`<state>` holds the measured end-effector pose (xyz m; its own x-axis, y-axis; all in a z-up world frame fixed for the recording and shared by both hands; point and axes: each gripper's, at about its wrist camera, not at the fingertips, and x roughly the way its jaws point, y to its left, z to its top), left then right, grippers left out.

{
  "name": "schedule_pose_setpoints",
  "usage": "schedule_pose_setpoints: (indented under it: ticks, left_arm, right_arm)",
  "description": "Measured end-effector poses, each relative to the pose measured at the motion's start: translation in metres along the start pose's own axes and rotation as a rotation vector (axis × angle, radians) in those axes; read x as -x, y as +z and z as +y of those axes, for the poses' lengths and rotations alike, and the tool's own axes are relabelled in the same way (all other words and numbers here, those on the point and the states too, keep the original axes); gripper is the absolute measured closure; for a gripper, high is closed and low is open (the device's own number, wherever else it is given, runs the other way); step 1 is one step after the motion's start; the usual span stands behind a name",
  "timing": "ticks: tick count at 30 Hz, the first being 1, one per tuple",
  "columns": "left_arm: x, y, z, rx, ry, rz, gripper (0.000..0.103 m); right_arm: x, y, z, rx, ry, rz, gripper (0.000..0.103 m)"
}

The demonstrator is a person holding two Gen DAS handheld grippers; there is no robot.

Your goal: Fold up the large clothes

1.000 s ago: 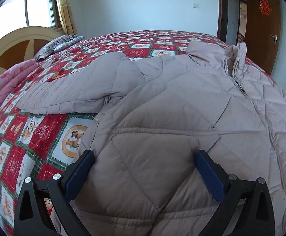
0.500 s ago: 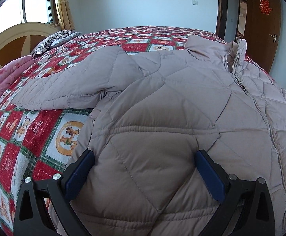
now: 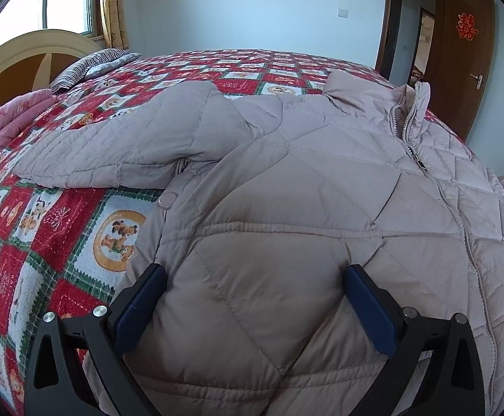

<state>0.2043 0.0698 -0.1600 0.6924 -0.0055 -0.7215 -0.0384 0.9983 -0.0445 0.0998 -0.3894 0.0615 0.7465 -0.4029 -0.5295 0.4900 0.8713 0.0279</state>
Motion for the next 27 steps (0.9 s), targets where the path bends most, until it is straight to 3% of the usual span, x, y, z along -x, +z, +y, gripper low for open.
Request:
schedule_pose_setpoints:
  ticks: [8,14,16,17,19,20,21,24,27]
  left_arm:
    - [0.003,-0.001,0.008,0.045,-0.06,-0.021,0.001]
    - [0.004,-0.002,0.013,0.067,-0.095,-0.033,0.001]
    - [0.004,-0.002,0.014,0.072,-0.104,-0.035,0.001]
    - [0.004,-0.002,0.014,0.073,-0.107,-0.036,0.001]
    - [0.004,-0.002,0.014,0.076,-0.113,-0.038,0.001]
    - [0.005,-0.003,0.014,0.077,-0.116,-0.039,0.001]
    - [0.005,-0.003,0.015,0.079,-0.119,-0.04,0.001]
    - [0.005,-0.003,0.016,0.081,-0.123,-0.041,0.001]
    - [0.005,-0.003,0.016,0.082,-0.123,-0.041,0.001]
  right_arm:
    - [0.025,-0.013,0.171,0.211,0.35,-0.012,0.095]
    - [0.007,-0.052,0.252,0.268,0.52,0.073,0.095]
    - [0.004,-0.059,0.258,0.238,0.55,0.082,0.095]
    - [-0.003,-0.065,0.256,0.227,0.546,0.087,0.088]
    - [-0.011,-0.068,0.259,0.242,0.491,0.096,0.043]
    - [-0.018,-0.071,0.249,0.245,0.465,0.093,0.009]
    - [-0.022,-0.072,0.236,0.237,0.443,0.07,0.0]
    - [-0.04,-0.072,0.201,0.275,0.277,0.043,0.0]
    - [-0.08,-0.075,0.152,0.295,0.115,0.105,0.001]
